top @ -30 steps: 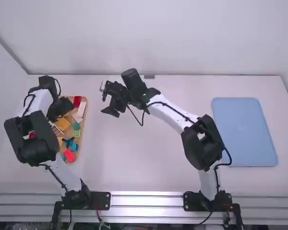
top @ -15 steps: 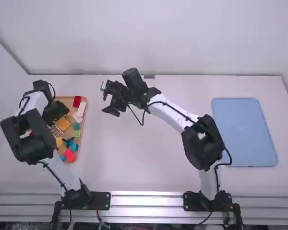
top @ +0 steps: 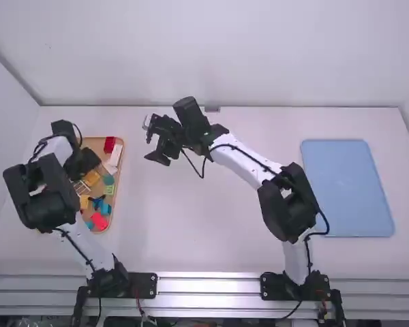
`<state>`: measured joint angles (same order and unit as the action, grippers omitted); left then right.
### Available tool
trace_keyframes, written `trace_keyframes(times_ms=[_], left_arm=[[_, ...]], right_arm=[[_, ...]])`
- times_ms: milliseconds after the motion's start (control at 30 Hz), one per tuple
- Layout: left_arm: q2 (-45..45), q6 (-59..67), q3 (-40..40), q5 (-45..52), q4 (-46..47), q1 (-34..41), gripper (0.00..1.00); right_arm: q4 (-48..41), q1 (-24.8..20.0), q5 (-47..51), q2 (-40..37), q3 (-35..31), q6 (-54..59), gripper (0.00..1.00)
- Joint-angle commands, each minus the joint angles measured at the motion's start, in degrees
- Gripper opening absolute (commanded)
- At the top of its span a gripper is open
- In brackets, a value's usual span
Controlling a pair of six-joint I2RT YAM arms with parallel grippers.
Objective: Assemble lego blocks to make yellow taxi
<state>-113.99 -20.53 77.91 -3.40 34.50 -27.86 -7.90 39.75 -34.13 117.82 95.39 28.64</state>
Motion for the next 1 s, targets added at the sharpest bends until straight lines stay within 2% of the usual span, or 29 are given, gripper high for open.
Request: trace_keyframes(times_ms=[0, 567, 667, 767, 833, 900, 967], left_arm=[[-0.57, -0.04, -0.35, -1.95, 1.40, 0.17, 0.69], [-0.57, -4.13, -4.31, -1.57, 2.32, 0.48, 0.77], [-0.57, -4.13, -5.14, -1.53, 0.57, 0.48, 0.67], [-0.57, -4.02, -5.75, -0.35, 1.01, 0.44, 0.67], [-0.57, -3.41, -6.51, 1.49, 0.85, 0.44, 0.71], [-0.57, -3.72, -7.13, 1.01, -0.42, 0.44, 0.71], [-0.57, -3.65, -7.26, 1.03, -0.96, 0.44, 0.67]], right_arm=[[-0.02, 0.04, -0.52, -1.68, 0.24, -0.20, 0.98], [-0.22, 0.04, -0.52, -1.68, 0.24, -0.35, 0.98], [-0.24, 0.04, -0.55, -1.68, 0.24, -0.42, 0.98], [-0.44, 0.04, -0.55, -1.68, 0.24, -0.35, 0.98], [-0.48, 0.04, -0.55, -1.68, 0.24, -0.37, 0.98], [-0.48, 0.04, -0.52, -1.68, 0.24, -0.37, 0.98], [-0.48, 0.07, -0.55, -1.68, 0.24, -0.37, 0.98]])
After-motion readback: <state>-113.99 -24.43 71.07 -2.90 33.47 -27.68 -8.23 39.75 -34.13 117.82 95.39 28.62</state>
